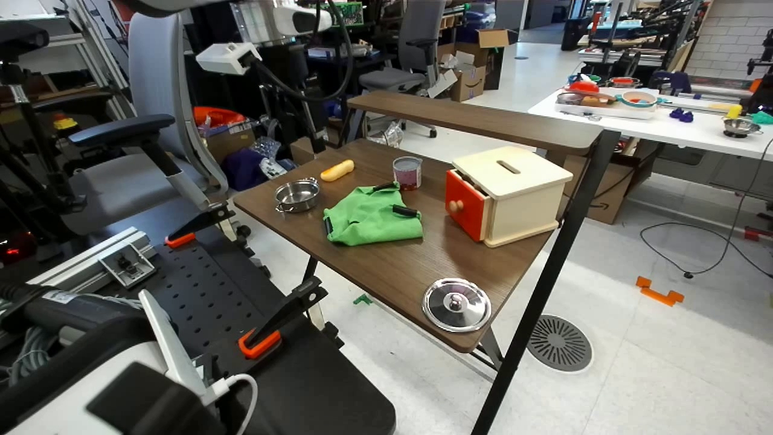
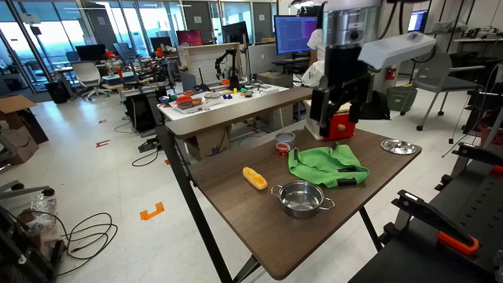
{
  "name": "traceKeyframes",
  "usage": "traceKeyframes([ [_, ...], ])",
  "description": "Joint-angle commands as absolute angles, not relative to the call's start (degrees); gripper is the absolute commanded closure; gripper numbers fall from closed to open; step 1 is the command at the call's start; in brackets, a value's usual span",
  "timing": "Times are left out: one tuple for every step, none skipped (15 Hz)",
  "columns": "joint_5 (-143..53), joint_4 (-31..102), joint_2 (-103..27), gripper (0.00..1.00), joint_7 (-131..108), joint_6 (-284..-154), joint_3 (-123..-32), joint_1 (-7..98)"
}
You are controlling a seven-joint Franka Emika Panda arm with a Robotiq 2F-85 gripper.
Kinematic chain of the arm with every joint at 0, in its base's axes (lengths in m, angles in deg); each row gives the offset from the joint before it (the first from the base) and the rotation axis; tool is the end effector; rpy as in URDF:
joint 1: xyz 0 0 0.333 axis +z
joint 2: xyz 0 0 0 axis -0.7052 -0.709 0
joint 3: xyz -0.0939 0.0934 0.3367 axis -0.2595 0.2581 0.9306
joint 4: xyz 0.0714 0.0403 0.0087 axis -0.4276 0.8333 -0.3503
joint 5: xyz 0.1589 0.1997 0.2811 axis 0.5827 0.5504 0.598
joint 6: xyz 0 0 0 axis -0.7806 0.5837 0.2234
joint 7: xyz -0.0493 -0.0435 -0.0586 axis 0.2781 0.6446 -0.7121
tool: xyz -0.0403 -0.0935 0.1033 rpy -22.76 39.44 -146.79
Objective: Put the yellow object into the silver pot.
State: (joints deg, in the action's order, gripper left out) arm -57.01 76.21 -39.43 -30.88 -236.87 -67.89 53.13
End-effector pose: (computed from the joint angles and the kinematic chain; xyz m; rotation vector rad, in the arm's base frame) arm 0.5169 0.1282 0.2250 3.0572 0.0579 0.0814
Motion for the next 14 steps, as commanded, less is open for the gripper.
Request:
traceKeyframes([
  [-56.3,64.4,-50.0,0.0,-34.4,-235.9,-71.1,58.7],
  [-55.8,61.7,-52.4,0.0,-34.6,-235.8,-71.6,59.9],
  [-55.1,59.0,-54.6,0.0,-34.9,-235.7,-72.1,61.0],
  [-54.0,56.3,-57.0,0.0,-35.4,-235.8,-72.3,61.9],
  [-52.9,54.0,-58.8,0.0,-35.5,-235.6,-72.4,62.4],
  [-51.5,51.3,-61.0,0.0,-35.6,-235.6,-72.3,62.9],
  [-50.4,49.0,-62.8,0.0,-35.7,-235.5,-72.4,63.4],
  [-49.2,46.5,-64.8,0.0,-35.7,-235.3,-72.5,63.9],
  [-48.0,44.4,-66.3,0.0,-35.6,-234.9,-72.5,64.1],
  [-47.4,42.4,-68.1,0.0,-35.7,-234.9,-72.9,64.7],
  [-46.7,40.8,-69.4,0.0,-35.5,-234.6,-73.0,65.0],
  [-46.1,39.4,-70.7,0.0,-35.4,-234.3,-73.1,65.2],
  [-45.7,38.1,-71.9,0.0,-35.3,-234.0,-73.2,65.4],
  [-45.4,37.0,-73.0,0.0,-35.2,-233.7,-73.2,65.6],
])
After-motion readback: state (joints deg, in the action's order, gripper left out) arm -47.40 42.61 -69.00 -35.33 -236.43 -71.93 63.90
